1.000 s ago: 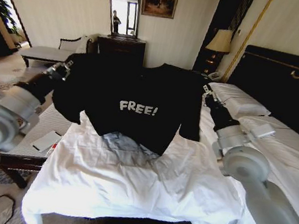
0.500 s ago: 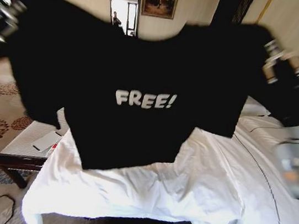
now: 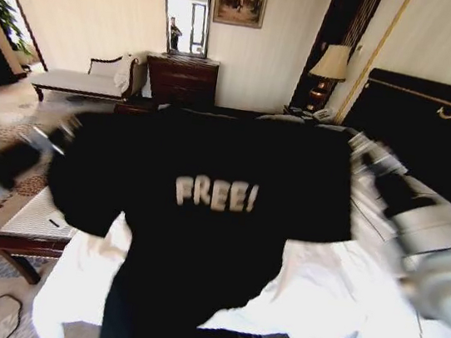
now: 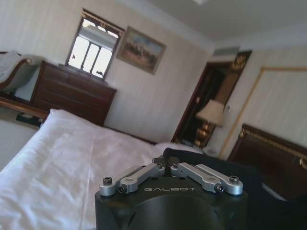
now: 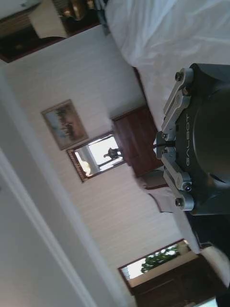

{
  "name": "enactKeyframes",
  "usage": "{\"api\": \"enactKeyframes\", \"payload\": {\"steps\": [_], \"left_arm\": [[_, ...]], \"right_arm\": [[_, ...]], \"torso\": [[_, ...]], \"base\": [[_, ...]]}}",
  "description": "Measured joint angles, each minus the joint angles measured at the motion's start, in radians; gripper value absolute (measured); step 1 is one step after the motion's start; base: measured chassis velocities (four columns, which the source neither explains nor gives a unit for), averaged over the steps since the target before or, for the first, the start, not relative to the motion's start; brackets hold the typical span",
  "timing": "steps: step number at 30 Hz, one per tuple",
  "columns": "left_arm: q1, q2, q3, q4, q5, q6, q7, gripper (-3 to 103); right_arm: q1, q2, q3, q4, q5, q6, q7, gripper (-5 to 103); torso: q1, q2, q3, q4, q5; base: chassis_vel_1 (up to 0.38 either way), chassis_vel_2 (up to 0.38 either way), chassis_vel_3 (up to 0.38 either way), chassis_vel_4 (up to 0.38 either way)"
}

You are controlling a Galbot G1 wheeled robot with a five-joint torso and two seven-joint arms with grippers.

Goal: Fold the clothes on the bed.

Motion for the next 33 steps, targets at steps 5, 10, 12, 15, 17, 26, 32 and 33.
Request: {"api": "enactKeyframes", "payload": {"steps": [5, 10, 12, 15, 17, 26, 32, 33], "left_arm": [[-0.059, 0.058, 0.147, 0.077, 0.082, 0.0, 0.005, 0], [-0.136, 0.077, 0.27, 0.166, 0.165, -0.003, 0.011, 0], [-0.165, 0.064, 0.322, 0.219, 0.231, -0.006, 0.026, 0], [-0.18, 0.046, 0.347, 0.261, 0.272, -0.011, 0.038, 0], [-0.194, 0.025, 0.361, 0.306, 0.299, -0.017, 0.046, 0], [-0.305, -0.036, 0.461, 0.507, 0.361, -0.027, 0.055, 0], [-0.443, -0.101, 0.603, 0.683, 0.434, -0.03, 0.068, 0], [-0.48, -0.12, 0.63, 0.732, 0.45, -0.032, 0.071, 0]], "right_arm": [[0.059, 0.038, -0.163, -0.11, -0.077, -0.023, 0.003, 1], [0.132, 0.075, -0.302, -0.229, -0.173, -0.023, -0.038, 1], [0.19, 0.106, -0.391, -0.302, -0.221, -0.015, -0.052, 1], [0.227, 0.126, -0.442, -0.352, -0.246, -0.004, -0.059, 1], [0.271, 0.144, -0.492, -0.406, -0.262, 0.01, -0.069, 1], [0.527, 0.223, -0.695, -0.68, -0.328, 0.047, -0.079, 1], [0.656, 0.299, -0.817, -0.907, -0.386, 0.066, -0.085, 1], [0.681, 0.322, -0.841, -0.967, -0.404, 0.073, -0.091, 1]], "torso": [[0.0, 0.0, 0.0, 0.0, -0.0003], [0.0, 0.0, 0.0, -0.0003, -0.0001], [0.0, 0.0, 0.0, -0.0002, 0.0001], [0.0, 0.0, 0.0, -0.0002, -0.0002], [0.0, 0.0, 0.0, -0.0001, -0.0006], [0.0, 0.0, 0.0, 0.0, -0.0003], [0.0, 0.0, 0.0, -0.0004, -0.0003], [0.0, 0.0, 0.0, -0.0004, -0.0005]], "base": [[0.0, 0.0, 0.0, 0.0], [0.0, 0.0, 0.0, 0.0], [0.0, 0.0, 0.0, 0.0], [0.0, 0.0, 0.0, 0.0], [0.0, 0.0, 0.0, 0.0], [0.0, 0.0, 0.0, 0.0], [0.0, 0.0, 0.0, 0.0], [0.0, 0.0, 0.0, 0.0]]}}
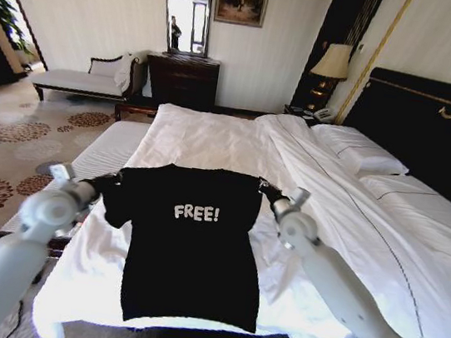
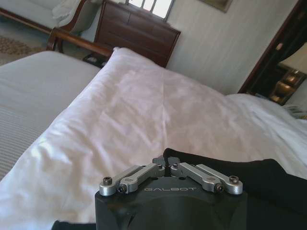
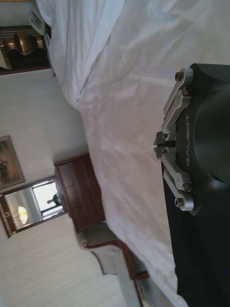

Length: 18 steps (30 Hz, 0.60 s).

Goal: Fold the clothes on the bed.

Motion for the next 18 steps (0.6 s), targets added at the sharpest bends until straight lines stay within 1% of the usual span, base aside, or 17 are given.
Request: {"api": "enactKeyframes", "payload": {"steps": [2, 3, 4, 5, 6, 7, 8, 11, 12, 15, 18], "left_arm": [[-0.068, -0.036, 0.05, 0.089, 0.036, -0.008, 0.011, 0], [-0.099, -0.053, 0.069, 0.13, 0.053, -0.011, 0.015, 0], [-0.099, -0.053, 0.069, 0.13, 0.053, -0.011, 0.015, 0], [-0.141, -0.075, 0.094, 0.181, 0.073, -0.019, 0.024, 0], [-0.173, -0.092, 0.109, 0.221, 0.087, -0.025, 0.026, 0], [-0.193, -0.102, 0.117, 0.249, 0.094, -0.03, 0.028, 0], [-0.193, -0.102, 0.117, 0.249, 0.094, -0.03, 0.028, 0], [-0.258, -0.135, 0.141, 0.36, 0.135, -0.053, 0.045, 0], [-0.258, -0.135, 0.141, 0.36, 0.135, -0.053, 0.045, 0], [-0.289, -0.154, 0.145, 0.437, 0.158, -0.059, 0.049, 0], [-0.299, -0.156, 0.147, 0.473, 0.17, -0.061, 0.051, 0]], "right_arm": [[0.044, 0.058, -0.042, -0.109, -0.04, 0.016, -0.019, 1], [0.065, 0.089, -0.059, -0.155, -0.057, 0.025, -0.029, 1], [0.065, 0.089, -0.059, -0.155, -0.057, 0.025, -0.029, 1], [0.095, 0.131, -0.08, -0.222, -0.075, 0.037, -0.046, 1], [0.12, 0.165, -0.093, -0.283, -0.087, 0.047, -0.061, 1], [0.135, 0.186, -0.102, -0.322, -0.094, 0.053, -0.072, 1], [0.135, 0.186, -0.102, -0.322, -0.094, 0.053, -0.072, 1], [0.19, 0.247, -0.12, -0.454, -0.121, 0.078, -0.113, 1], [0.19, 0.247, -0.12, -0.454, -0.121, 0.078, -0.113, 1], [0.22, 0.283, -0.123, -0.542, -0.146, 0.098, -0.142, 1], [0.235, 0.298, -0.123, -0.586, -0.162, 0.106, -0.153, 1]], "torso": [[0.0, 0.0, 0.0, -0.0005, 0.0004], [0.0, 0.0, 0.0, -0.0003, 0.0004], [0.0, 0.0, 0.0, -0.0003, 0.0004], [0.0, 0.0, 0.0, 0.0005, 0.0003], [0.0, 0.0, 0.0, 0.0002, 0.0004], [0.0, 0.0, 0.0, 0.0006, 0.0003], [0.0, 0.0, 0.0, 0.0006, 0.0003], [0.0, 0.0, 0.0, 0.0004, 0.0002], [0.0, 0.0, 0.0, 0.0004, 0.0002], [0.0, 0.0, 0.0, -0.0001, 0.0003], [0.0, 0.0, 0.0, 0.0001, 0.0003]], "base": [[0.0, 0.0, 0.0, 0.0], [0.0, 0.0, 0.0, 0.0], [0.0, 0.0, 0.0, 0.0], [0.0, 0.0, 0.0, 0.0], [0.0, 0.0, 0.0, 0.0], [0.0, 0.0, 0.0, 0.0], [0.0, 0.0, 0.0, 0.0], [0.0, 0.0, 0.0, 0.0], [0.0, 0.0, 0.0, 0.0], [0.0, 0.0, 0.0, 0.0], [0.0, 0.0, 0.0, 0.0]]}}
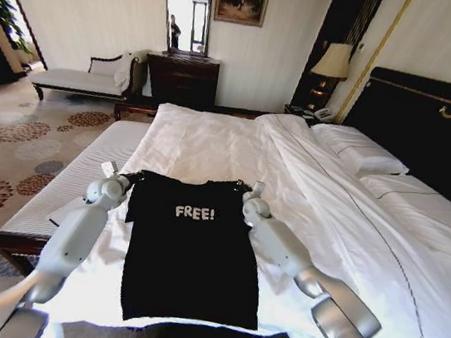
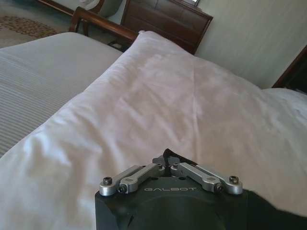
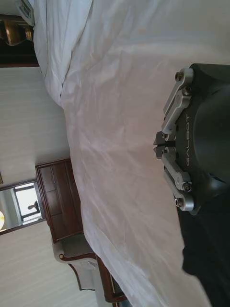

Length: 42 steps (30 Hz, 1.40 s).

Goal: Fold the clothes on the bed.

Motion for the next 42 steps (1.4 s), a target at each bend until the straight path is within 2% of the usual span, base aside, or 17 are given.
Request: {"api": "enactKeyframes", "payload": {"steps": [9, 17, 18, 20, 22, 25, 28, 29, 30, 32, 33, 35, 36, 39, 40, 41, 42], "left_arm": [[0.005, -0.018, -0.012, 0.076, 0.033, -0.025, 0.015, 0], [0.015, -0.037, -0.034, 0.092, 0.045, -0.05, 0.015, 0], [0.023, -0.037, -0.04, 0.077, 0.039, -0.055, 0.015, -2], [0.041, -0.023, -0.056, 0.037, 0.016, -0.067, 0.012, 7], [0.052, -0.013, -0.065, 0.011, 0.001, -0.071, 0.012, 7], [0.09, 0.018, -0.101, -0.057, -0.04, -0.08, 0.013, 23], [0.115, 0.035, -0.132, -0.083, -0.06, -0.085, 0.004, 28], [0.142, 0.05, -0.166, -0.108, -0.084, -0.086, -0.007, 39], [0.163, 0.06, -0.193, -0.131, -0.104, -0.086, -0.014, 44], [0.179, 0.066, -0.212, -0.148, -0.116, -0.085, -0.019, 44], [0.205, 0.075, -0.244, -0.177, -0.138, -0.083, -0.025, 49], [0.294, 0.103, -0.343, -0.294, -0.23, -0.065, -0.047, 60], [0.294, 0.103, -0.343, -0.294, -0.23, -0.065, -0.047, 60], [0.352, 0.123, -0.394, -0.472, -0.317, -0.042, -0.069, 71], [0.352, 0.123, -0.394, -0.472, -0.317, -0.042, -0.069, 71], [0.352, 0.123, -0.389, -0.518, -0.335, -0.037, -0.072, 76], [0.356, 0.127, -0.391, -0.601, -0.37, -0.032, -0.077, 82]], "right_arm": [[0.023, 0.041, 0.021, -0.109, -0.064, 0.03, -0.014, 1], [0.006, 0.033, 0.039, -0.094, -0.095, 0.044, -0.009, 1], [-0.002, 0.027, 0.044, -0.073, -0.096, 0.045, -0.009, -2], [-0.02, 0.011, 0.057, -0.029, -0.095, 0.046, -0.008, 7], [-0.03, 0.004, 0.064, -0.006, -0.092, 0.046, -0.007, 7], [-0.06, -0.016, 0.089, 0.065, -0.088, 0.042, 0.007, 22], [-0.079, -0.025, 0.111, 0.095, -0.078, 0.037, 0.032, 28], [-0.103, -0.037, 0.135, 0.138, -0.044, 0.025, 0.061, 38], [-0.122, -0.05, 0.153, 0.178, -0.009, 0.009, 0.081, 44], [-0.135, -0.061, 0.164, 0.208, 0.015, -0.003, 0.096, 44], [-0.158, -0.085, 0.179, 0.268, 0.059, -0.026, 0.122, 50], [-0.227, -0.187, 0.219, 0.425, 0.18, -0.109, 0.184, 61], [-0.227, -0.187, 0.219, 0.425, 0.18, -0.109, 0.184, 61], [-0.35, -0.298, 0.317, 0.609, 0.347, -0.243, 0.275, 77], [-0.35, -0.298, 0.317, 0.609, 0.347, -0.243, 0.275, 77], [-0.387, -0.316, 0.354, 0.644, 0.38, -0.272, 0.297, 77], [-0.433, -0.333, 0.394, 0.676, 0.416, -0.301, 0.324, 82]], "torso": [[0.0, 0.0, 0.0, 0.0002, 0.0001], [0.0, 0.0, 0.0, 0.0, 0.0001], [0.0, 0.0, 0.0, 0.0, 0.0], [0.0, 0.0, 0.0, -0.0001, -0.0001], [0.0, 0.0, 0.0, 0.0, 0.0004], [0.0, 0.0, 0.0, 0.0003, 0.0001], [0.0, 0.0, 0.0, 0.0004, 0.0002], [0.0, 0.0, 0.0, 0.0003, 0.0], [0.0, 0.0, 0.0, 0.0005, 0.0001], [0.0, 0.0, 0.0, 0.0001, 0.0001], [0.0, 0.0, 0.0, 0.0003, 0.0002], [0.0, 0.0, 0.0, 0.0006, 0.0], [0.0, 0.0, 0.0, 0.0006, 0.0], [-0.001, 0.0, -0.001, 0.0009, 0.0005], [-0.001, 0.0, -0.001, 0.0009, 0.0005], [-0.001, 0.0, -0.001, -0.0003, 0.0003], [-0.001, 0.001, -0.001, -0.0026, -0.0001]], "base": [[0.0, 0.0, 0.0, 0.0], [0.0, 0.0, 0.0, 0.0], [0.0, 0.0, 0.0, 0.0], [0.0, 0.0, 0.0, 0.0], [0.0, 0.0, 0.0, 0.0], [0.0, 0.0, 0.0, 0.0], [0.0, 0.0, 0.0, 0.0], [0.0, 0.0, 0.0, 0.0], [0.0, 0.0, 0.0, 0.0], [0.0, 0.0, 0.0, 0.0], [0.0, 0.0, 0.0, 0.0], [0.0, 0.0, 0.0, 0.0], [0.0, 0.0, 0.0, 0.0], [0.0, 0.0, 0.0, 0.0], [0.0, 0.0, 0.0, 0.0], [0.0, 0.0, 0.0, 0.0], [0.0, 0.0, 0.0, 0.0]]}}
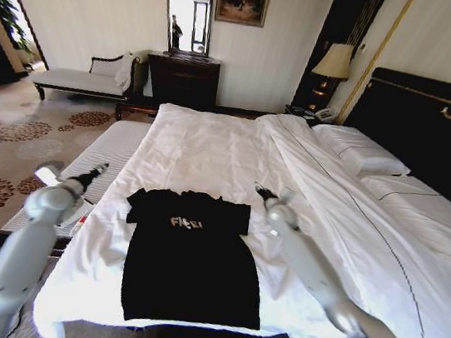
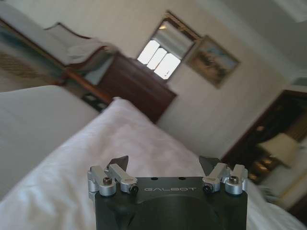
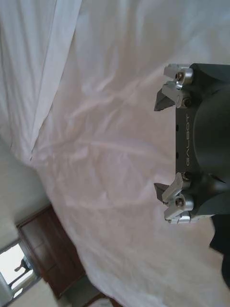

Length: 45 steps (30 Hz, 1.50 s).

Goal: Fold the clothes on the bed.

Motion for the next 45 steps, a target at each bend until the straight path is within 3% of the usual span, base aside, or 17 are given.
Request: {"api": "enactKeyframes", "payload": {"steps": [3, 4, 6, 12, 19, 29, 33, 37, 39, 40, 43, 45], "left_arm": [[0.005, 0.015, -0.025, -0.134, -0.077, -0.003, -0.002, 93], [-0.008, 0.04, -0.046, -0.263, -0.17, -0.01, -0.001, 100], [-0.01, 0.052, -0.046, -0.313, -0.178, -0.007, -0.004, 100], [0.01, 0.06, -0.049, -0.361, -0.176, 0.011, -0.021, 100], [0.036, 0.069, -0.064, -0.355, -0.164, 0.027, -0.037, 100], [0.016, 0.069, -0.055, -0.337, -0.166, 0.039, -0.048, 100], [0.016, 0.066, -0.055, -0.335, -0.166, 0.04, -0.049, 100], [0.016, 0.064, -0.055, -0.333, -0.165, 0.041, -0.05, 100], [0.017, 0.063, -0.055, -0.333, -0.165, 0.042, -0.05, 100], [0.019, 0.062, -0.055, -0.333, -0.164, 0.042, -0.051, 100], [0.024, 0.061, -0.057, -0.333, -0.162, 0.042, -0.052, 100], [0.027, 0.06, -0.059, -0.335, -0.161, 0.043, -0.052, 100]], "right_arm": [[-0.026, 0.003, 0.036, 0.004, 0.046, -0.014, 0.021, 93], [-0.009, 0.034, 0.053, -0.022, 0.124, -0.026, 0.072, 100], [0.004, 0.051, 0.045, -0.054, 0.135, -0.028, 0.078, 100], [0.042, 0.085, 0.006, -0.126, 0.122, -0.028, 0.058, 100], [0.109, 0.182, -0.012, -0.218, 0.141, -0.03, 0.017, 100], [0.152, 0.241, -0.05, -0.333, 0.043, -0.022, -0.064, 103], [0.153, 0.242, -0.054, -0.341, 0.031, -0.02, -0.072, 95], [0.143, 0.239, -0.055, -0.335, 0.024, -0.019, -0.073, 73], [0.141, 0.239, -0.055, -0.332, 0.023, -0.019, -0.073, 73], [0.138, 0.238, -0.056, -0.329, 0.021, -0.019, -0.074, 62], [0.134, 0.237, -0.058, -0.324, 0.016, -0.018, -0.075, 57], [0.132, 0.236, -0.059, -0.32, 0.014, -0.017, -0.077, 46]], "torso": [[0.0, 0.0, 0.0, 0.0012, 0.0011], [0.001, 0.0, 0.0, 0.0033, 0.0007], [0.001, 0.0, 0.0, 0.0033, -0.0001], [0.0, 0.0, 0.0, 0.0029, 0.0004], [0.001, 0.0, 0.001, 0.0033, -0.0001], [0.001, -0.001, 0.001, 0.0026, 0.0002], [0.001, 0.0, 0.001, 0.0026, 0.0001], [0.001, 0.0, 0.0, 0.0026, 0.0001], [0.001, 0.0, 0.0, 0.0026, 0.0002], [0.001, 0.0, 0.001, 0.0026, 0.0002], [0.001, -0.001, 0.0, 0.0026, 0.0002], [0.001, 0.0, 0.0, 0.0027, 0.0002]], "base": [[0.0, 0.0, 0.0, 0.0], [0.0, 0.0, 0.0, 0.0], [0.0, 0.0, 0.0, 0.0], [0.0, 0.0, 0.0, 0.0], [0.0, 0.0, 0.0, 0.0], [0.0, 0.0, 0.0, 0.0], [0.0, 0.0, 0.0, 0.0], [0.0, 0.0, 0.0, 0.0], [0.0, 0.0, 0.0, 0.0], [0.0, 0.0, 0.0, 0.0], [0.0, 0.0, 0.0, 0.0], [0.0, 0.0, 0.0, 0.0]]}}
